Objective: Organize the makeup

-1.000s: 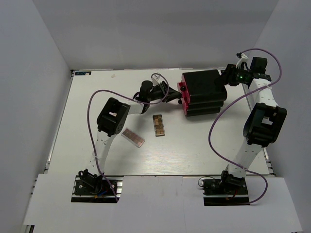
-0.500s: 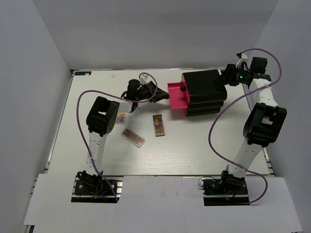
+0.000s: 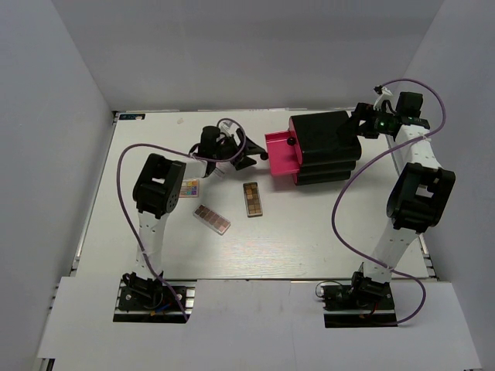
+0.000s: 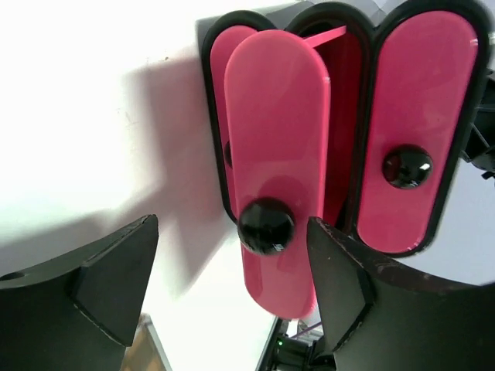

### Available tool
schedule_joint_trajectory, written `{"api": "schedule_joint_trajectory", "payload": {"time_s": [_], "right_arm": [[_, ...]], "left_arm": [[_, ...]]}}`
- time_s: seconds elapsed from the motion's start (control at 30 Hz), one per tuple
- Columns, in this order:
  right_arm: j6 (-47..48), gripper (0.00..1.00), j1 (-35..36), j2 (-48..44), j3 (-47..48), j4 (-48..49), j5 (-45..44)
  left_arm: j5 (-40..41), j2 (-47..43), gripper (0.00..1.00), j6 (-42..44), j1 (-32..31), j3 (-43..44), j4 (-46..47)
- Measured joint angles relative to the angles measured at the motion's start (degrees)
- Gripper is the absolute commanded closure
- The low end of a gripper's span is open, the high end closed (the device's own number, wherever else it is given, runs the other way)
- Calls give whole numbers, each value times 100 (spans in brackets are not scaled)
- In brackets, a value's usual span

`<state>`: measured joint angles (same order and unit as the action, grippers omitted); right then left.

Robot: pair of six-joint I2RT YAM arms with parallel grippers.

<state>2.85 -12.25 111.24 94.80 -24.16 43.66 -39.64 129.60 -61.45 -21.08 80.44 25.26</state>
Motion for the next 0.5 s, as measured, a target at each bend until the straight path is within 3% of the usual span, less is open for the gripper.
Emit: {"api": "schedule_joint_trajectory", "payload": {"time_s": [0.33, 0.43, 0.5], "right_arm": [[341, 11, -94, -494, -240, -313, -546], [662, 11, -186, -1091, -708, -258, -1075], [918, 11, -240, -1880, -1379, -2, -1386]], "left_arm": [[26, -1281, 12, 715, 396, -24, -1067], [129, -1910, 14, 1259, 466, -76, -1663], [323, -2476, 22, 1694, 485, -262, -2149]]}}
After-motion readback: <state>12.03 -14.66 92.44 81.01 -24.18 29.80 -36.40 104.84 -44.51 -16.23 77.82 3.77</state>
